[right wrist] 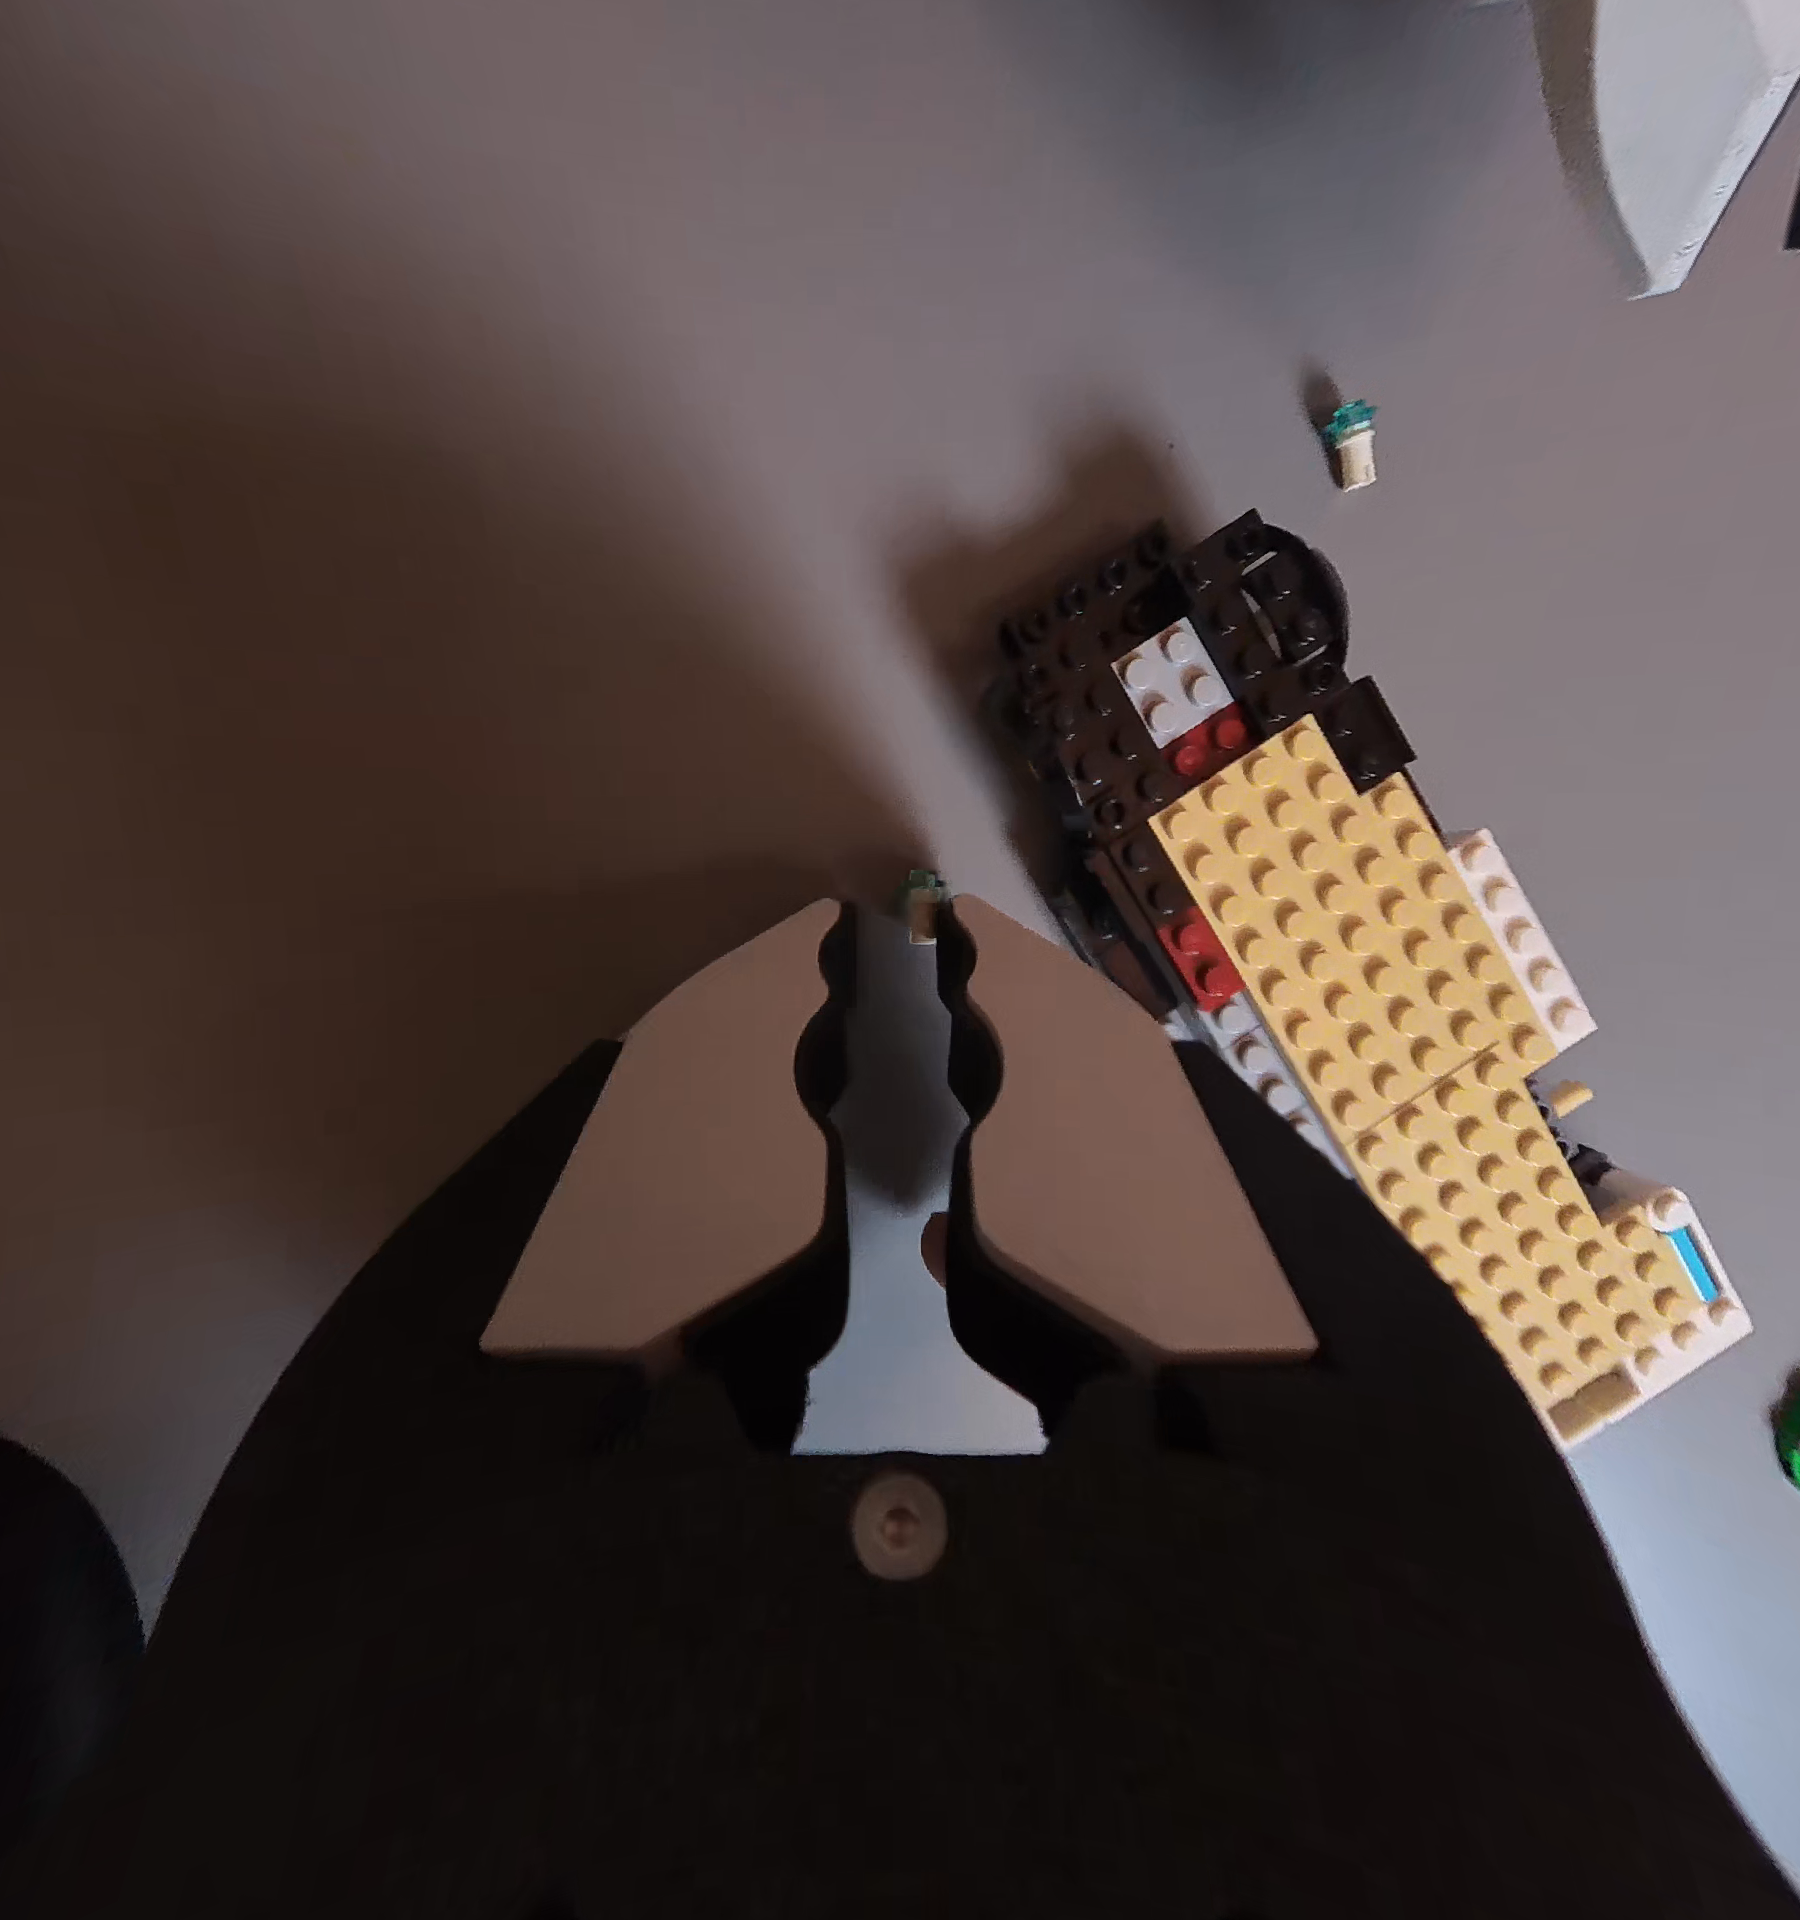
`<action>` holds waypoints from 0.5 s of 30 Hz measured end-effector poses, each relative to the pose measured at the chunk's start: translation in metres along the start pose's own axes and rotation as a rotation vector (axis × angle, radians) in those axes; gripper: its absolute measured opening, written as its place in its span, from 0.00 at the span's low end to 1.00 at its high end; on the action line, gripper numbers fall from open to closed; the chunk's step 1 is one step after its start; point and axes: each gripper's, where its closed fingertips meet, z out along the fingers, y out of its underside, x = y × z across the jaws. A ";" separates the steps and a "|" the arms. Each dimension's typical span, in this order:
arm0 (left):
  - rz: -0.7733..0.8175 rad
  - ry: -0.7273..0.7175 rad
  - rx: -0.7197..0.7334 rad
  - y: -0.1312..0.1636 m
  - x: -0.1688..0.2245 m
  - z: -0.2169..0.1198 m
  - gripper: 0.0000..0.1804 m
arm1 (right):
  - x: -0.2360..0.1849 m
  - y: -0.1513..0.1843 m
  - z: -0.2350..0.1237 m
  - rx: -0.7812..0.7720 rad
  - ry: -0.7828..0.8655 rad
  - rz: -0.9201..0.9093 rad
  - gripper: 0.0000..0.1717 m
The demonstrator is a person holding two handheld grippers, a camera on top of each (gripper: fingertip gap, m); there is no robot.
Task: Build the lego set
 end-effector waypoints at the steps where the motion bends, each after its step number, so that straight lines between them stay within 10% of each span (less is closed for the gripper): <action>1: -0.005 0.004 -0.002 0.002 0.000 0.000 0.08 | -0.001 -0.001 0.001 0.001 -0.008 0.005 0.09; 15: 0.078 0.002 -0.039 0.007 0.007 0.005 0.07 | -0.019 0.002 -0.003 -0.041 -0.166 0.104 0.17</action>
